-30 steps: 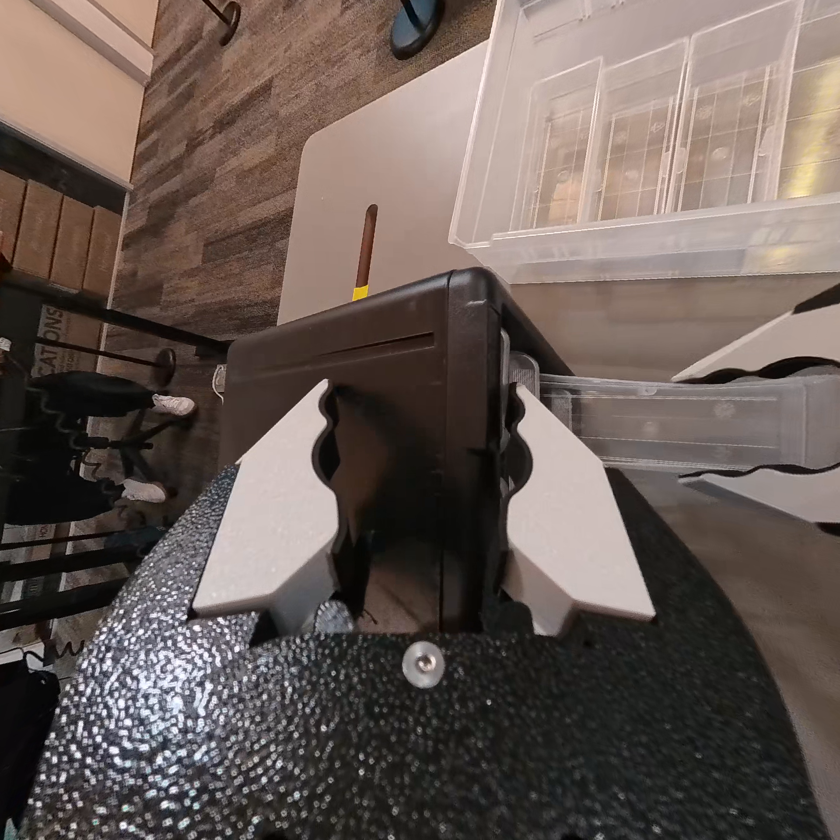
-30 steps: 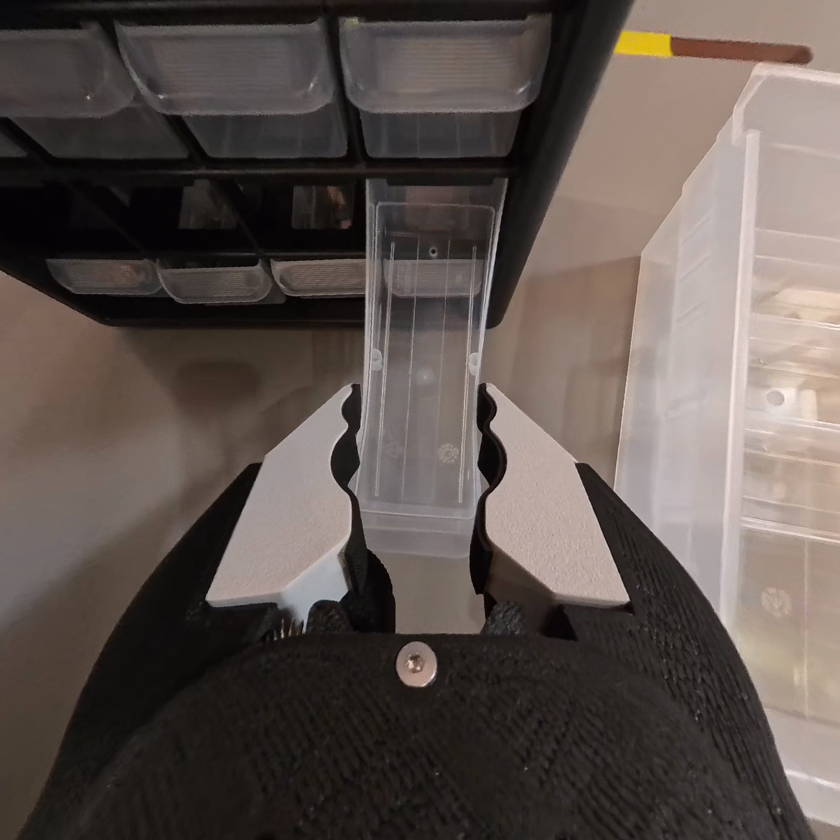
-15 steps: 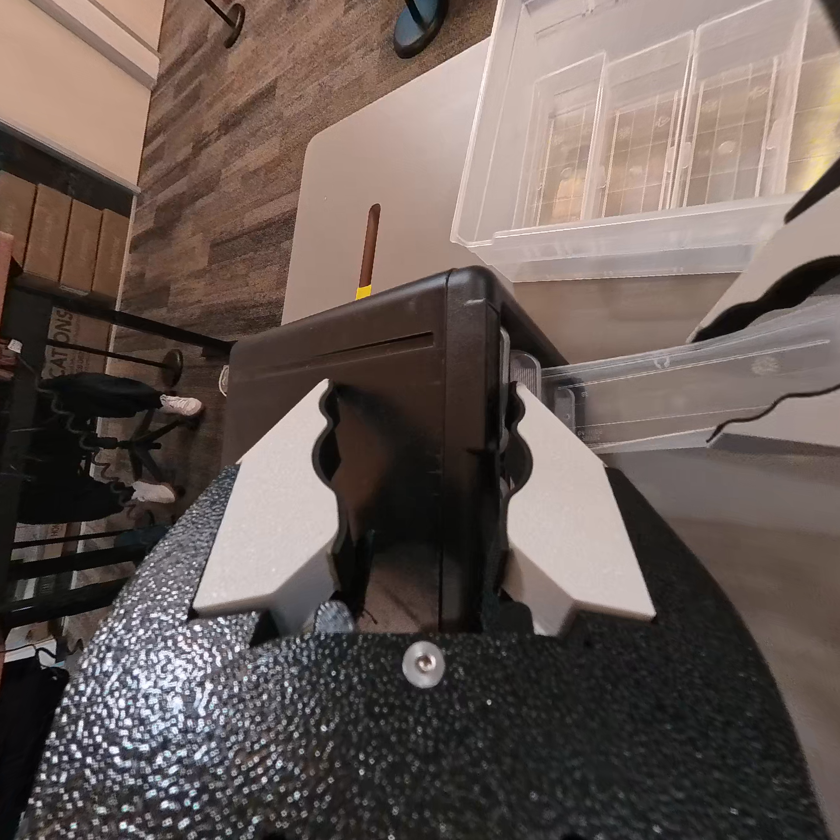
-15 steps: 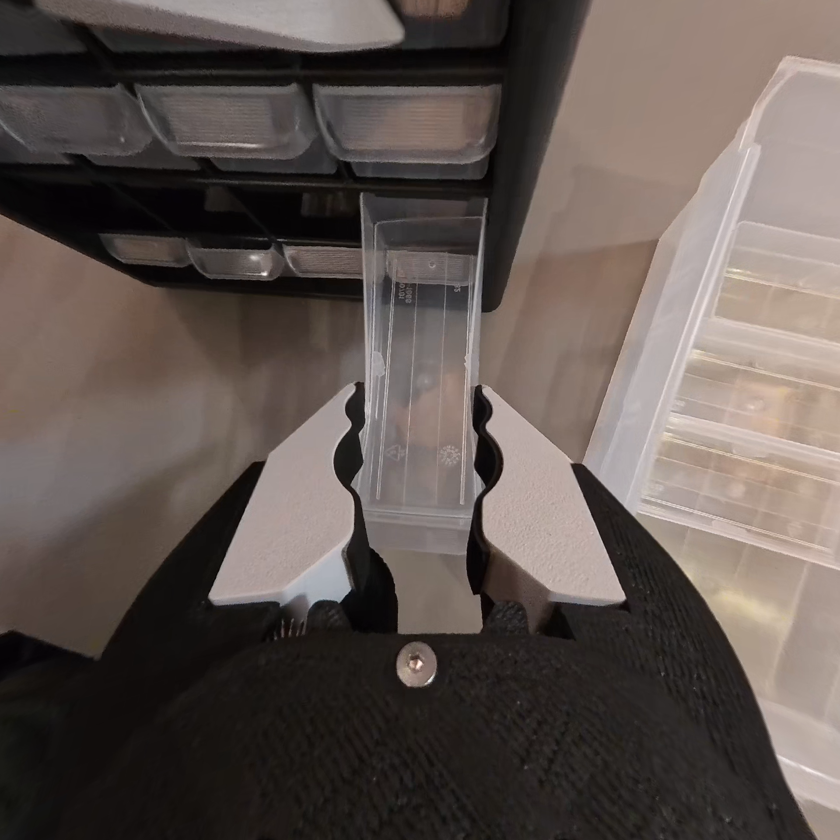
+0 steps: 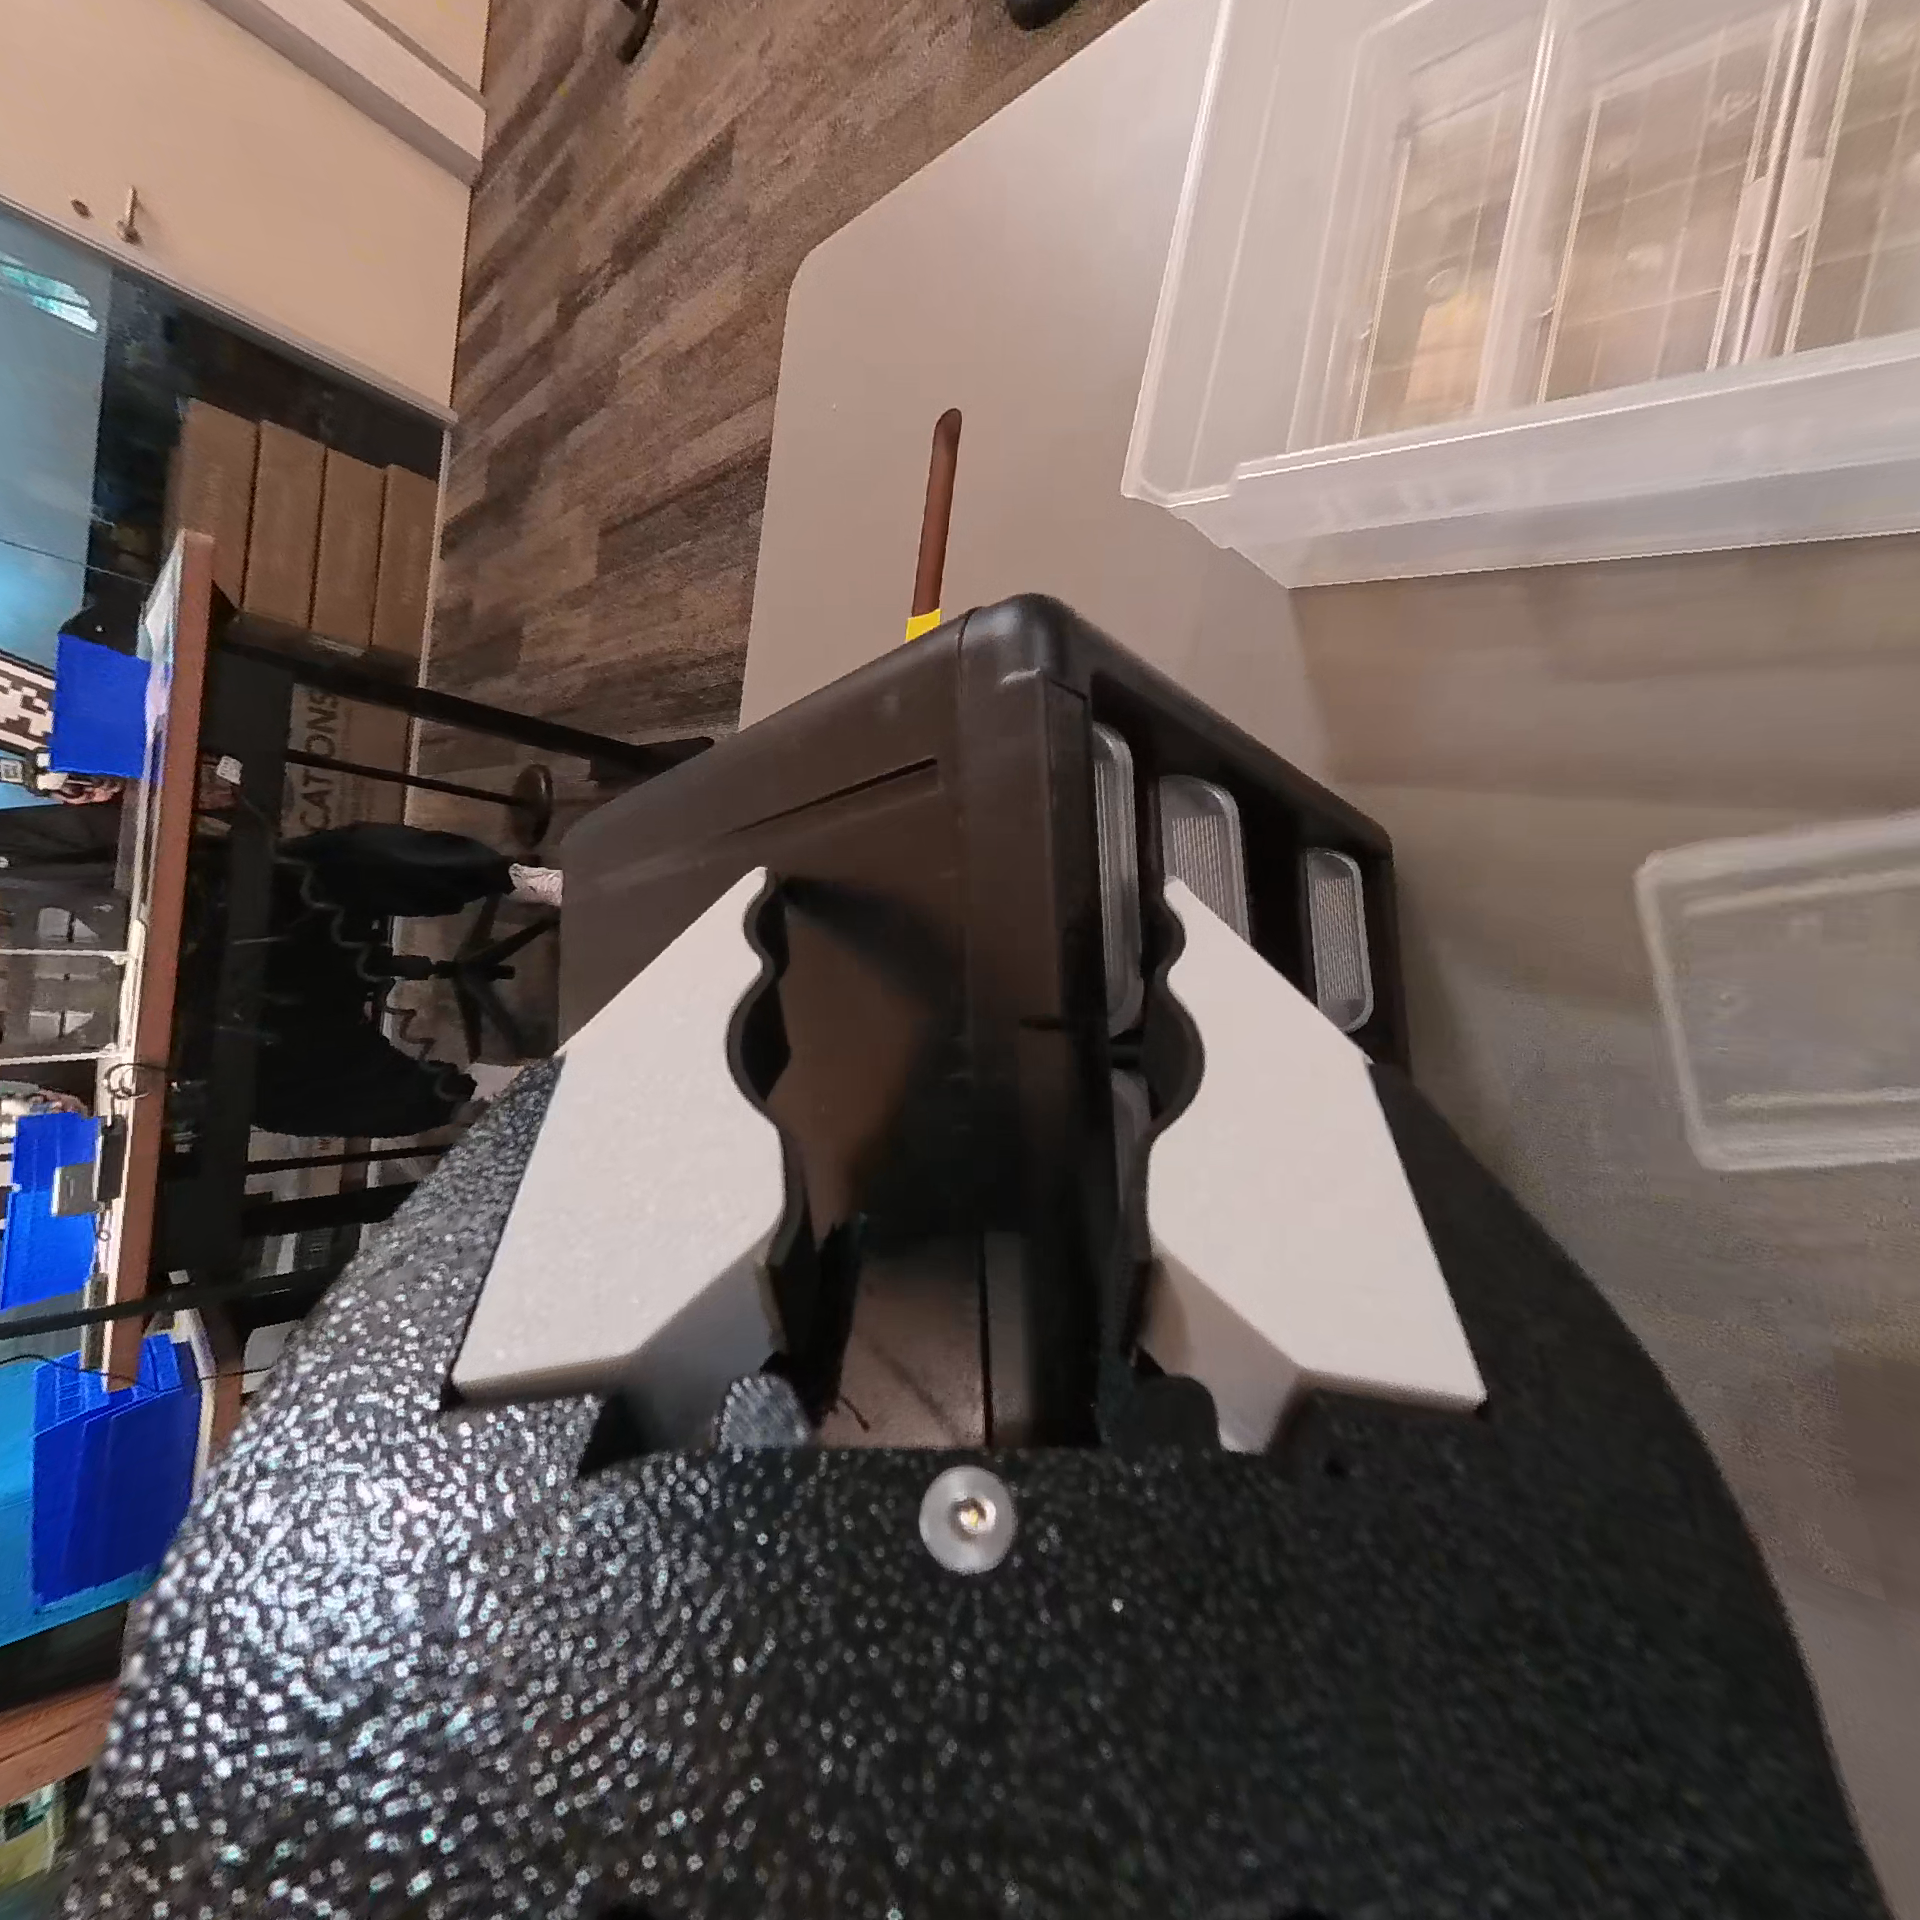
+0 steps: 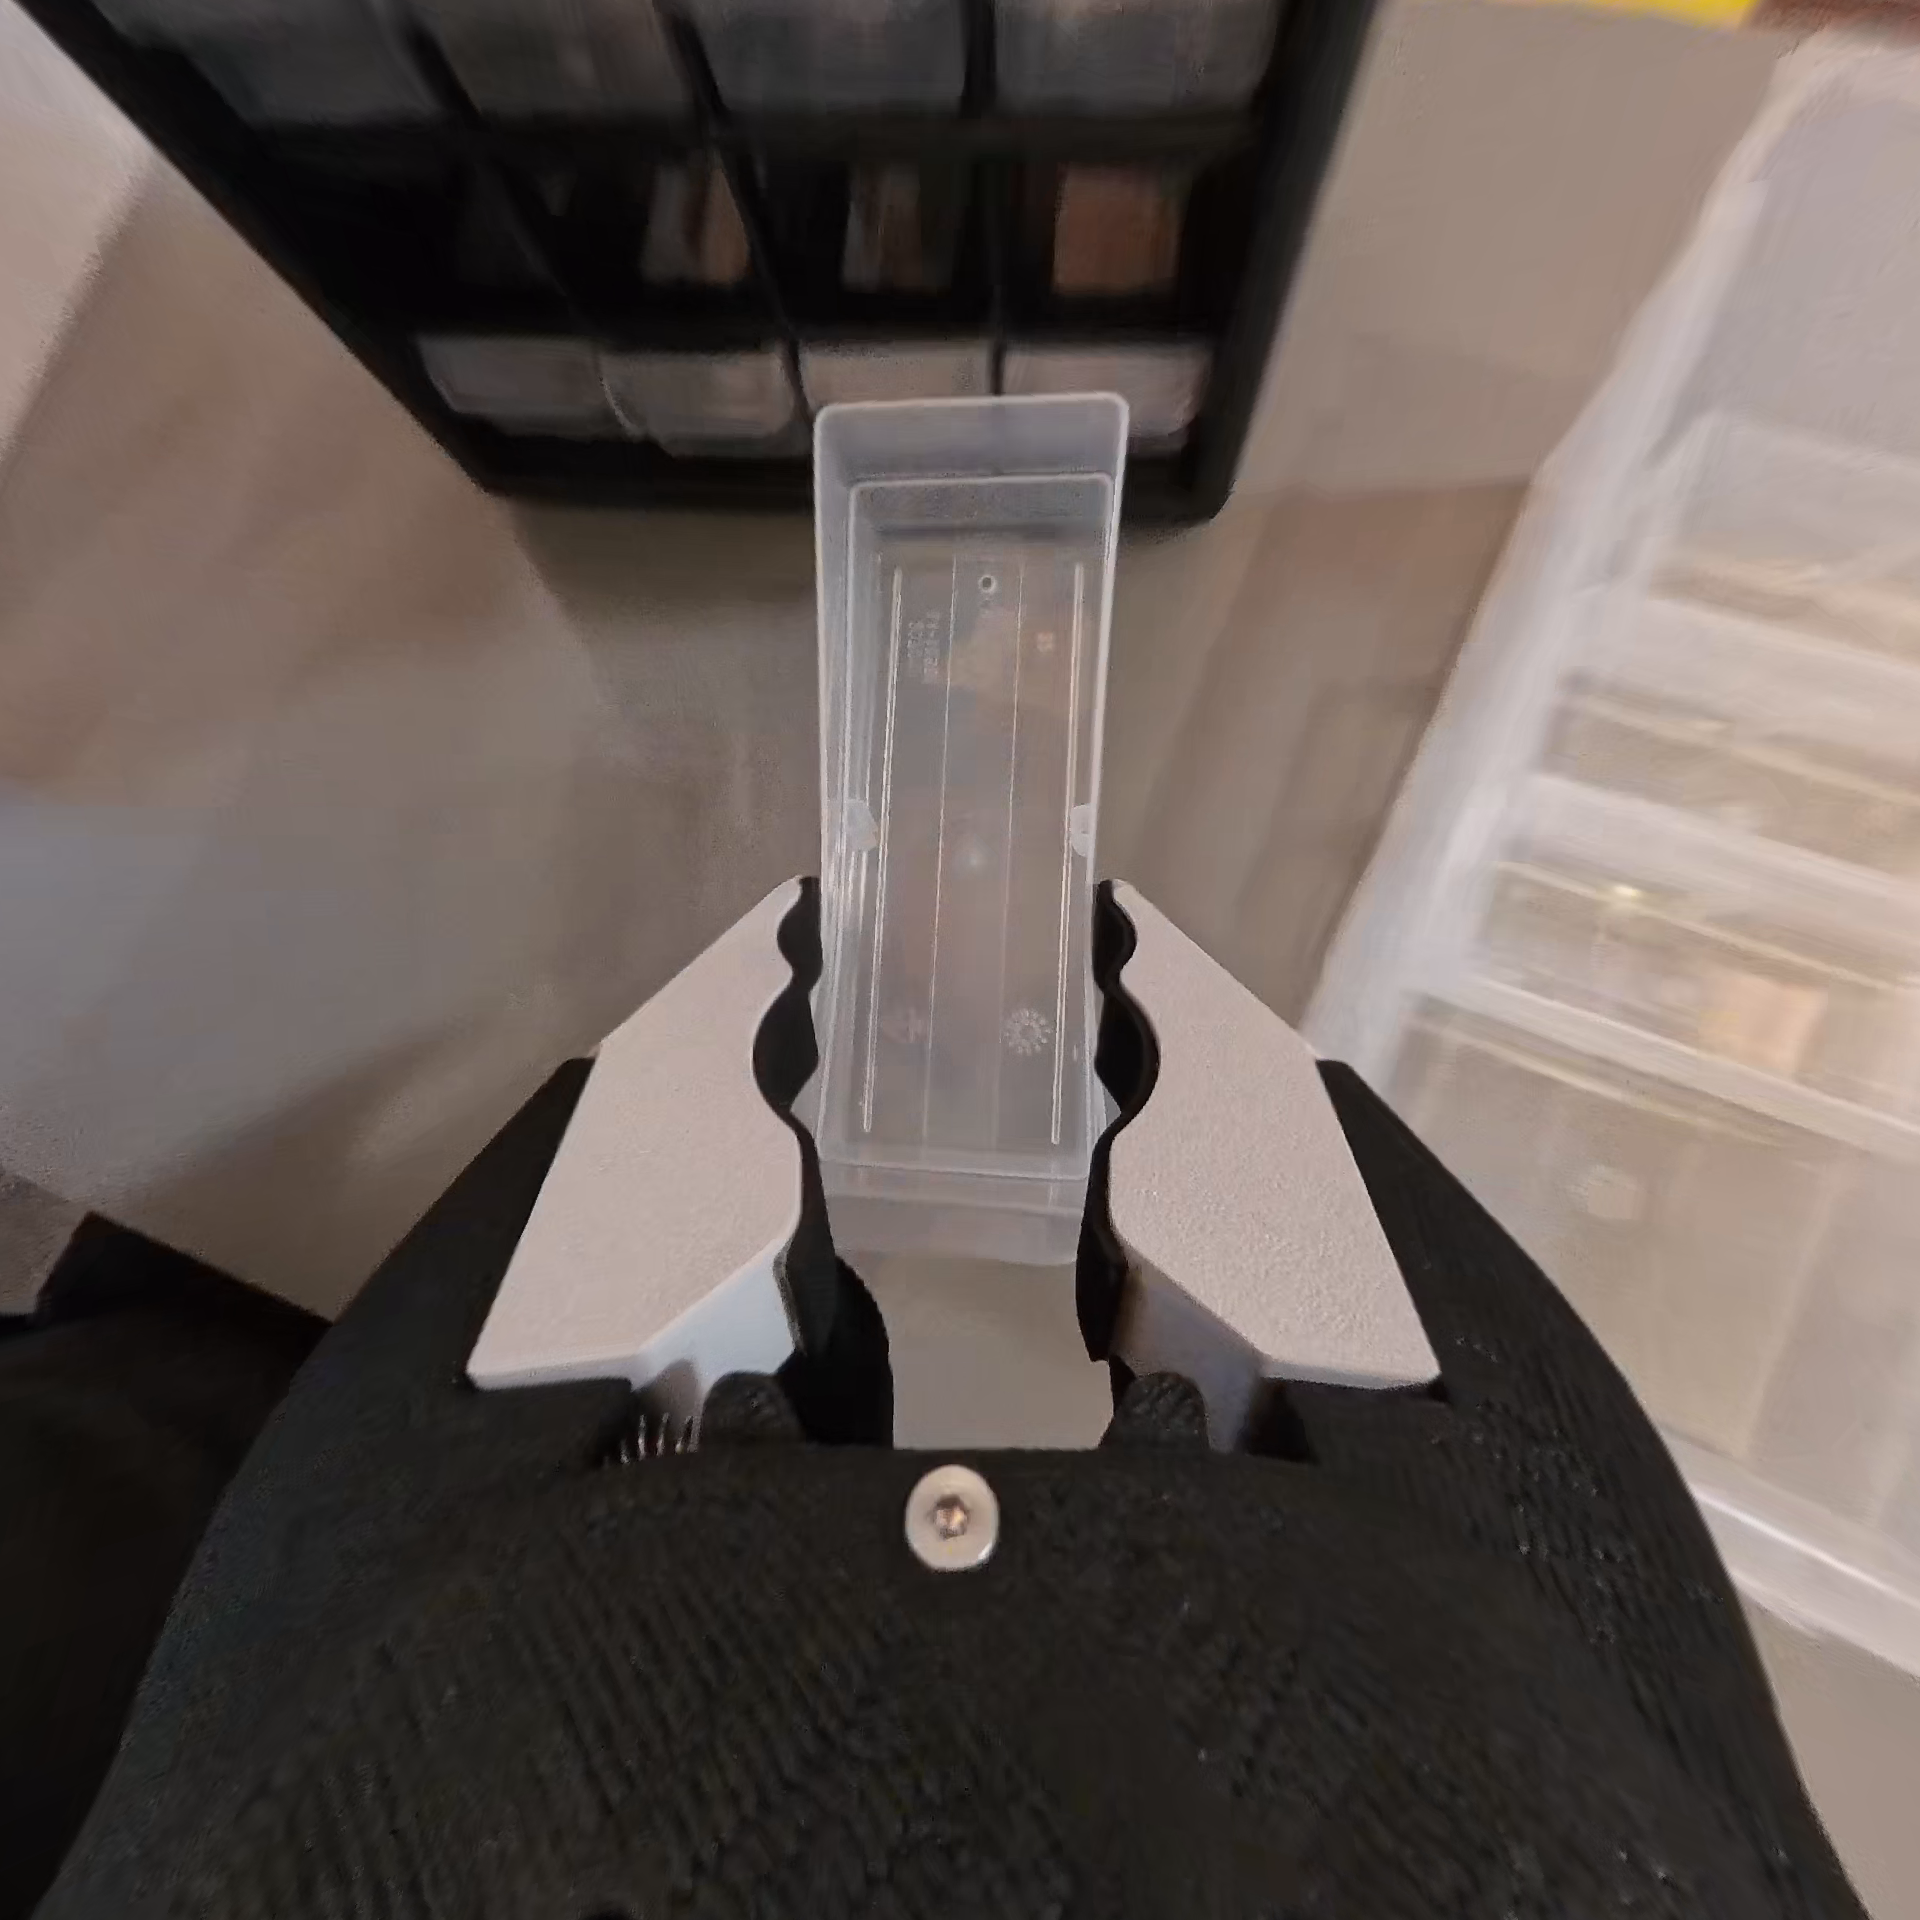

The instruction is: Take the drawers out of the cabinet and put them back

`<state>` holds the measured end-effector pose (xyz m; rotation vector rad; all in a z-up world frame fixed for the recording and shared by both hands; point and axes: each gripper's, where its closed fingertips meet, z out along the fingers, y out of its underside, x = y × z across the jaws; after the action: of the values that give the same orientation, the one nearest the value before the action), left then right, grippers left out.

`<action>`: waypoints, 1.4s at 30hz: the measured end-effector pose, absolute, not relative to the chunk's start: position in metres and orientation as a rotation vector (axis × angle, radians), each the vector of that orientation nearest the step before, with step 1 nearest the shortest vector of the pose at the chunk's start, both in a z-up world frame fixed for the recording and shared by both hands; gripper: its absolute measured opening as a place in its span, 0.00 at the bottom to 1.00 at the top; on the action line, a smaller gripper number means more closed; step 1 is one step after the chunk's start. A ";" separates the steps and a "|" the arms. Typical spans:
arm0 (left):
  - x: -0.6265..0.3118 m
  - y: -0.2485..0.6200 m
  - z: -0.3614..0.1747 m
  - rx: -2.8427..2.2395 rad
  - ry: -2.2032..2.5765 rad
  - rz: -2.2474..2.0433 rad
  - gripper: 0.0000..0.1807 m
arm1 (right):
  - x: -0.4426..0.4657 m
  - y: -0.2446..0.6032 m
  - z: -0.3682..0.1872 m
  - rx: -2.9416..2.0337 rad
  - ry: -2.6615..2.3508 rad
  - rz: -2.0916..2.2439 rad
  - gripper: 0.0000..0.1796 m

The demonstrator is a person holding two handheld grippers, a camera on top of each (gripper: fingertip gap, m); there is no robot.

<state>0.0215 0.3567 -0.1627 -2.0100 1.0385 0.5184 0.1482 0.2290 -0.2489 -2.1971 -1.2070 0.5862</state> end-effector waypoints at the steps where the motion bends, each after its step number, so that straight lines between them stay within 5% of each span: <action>1: 0.022 0.356 -0.162 -2.005 1.040 0.512 0.37 | 0.163 0.236 -0.230 -2.150 -1.186 0.591 0.29; 6: 0.026 0.356 -0.152 -1.901 1.042 0.555 0.39 | 0.268 0.291 -0.179 -1.963 -1.379 0.153 0.30; 12: 0.048 0.337 -0.107 -1.478 0.983 0.712 0.25 | 0.324 0.317 -0.238 -1.946 -2.007 -0.147 0.30; 21: 0.058 0.256 -0.063 -1.417 0.651 0.227 0.32 | 0.308 0.323 -0.301 -1.791 -2.533 -0.032 0.30; 29: 0.037 0.187 -0.092 -1.506 0.599 0.017 0.35 | 0.316 0.331 -0.326 -1.570 -2.761 -0.095 0.33; 42: -0.103 0.053 -0.110 -1.524 -0.080 0.294 0.60 | 0.305 0.335 -0.258 -1.803 -1.936 0.112 0.75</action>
<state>-0.1027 0.0528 -0.1100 -1.5242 -0.0805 0.2939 0.3051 0.3348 -0.2583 -1.8032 -1.9359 0.1123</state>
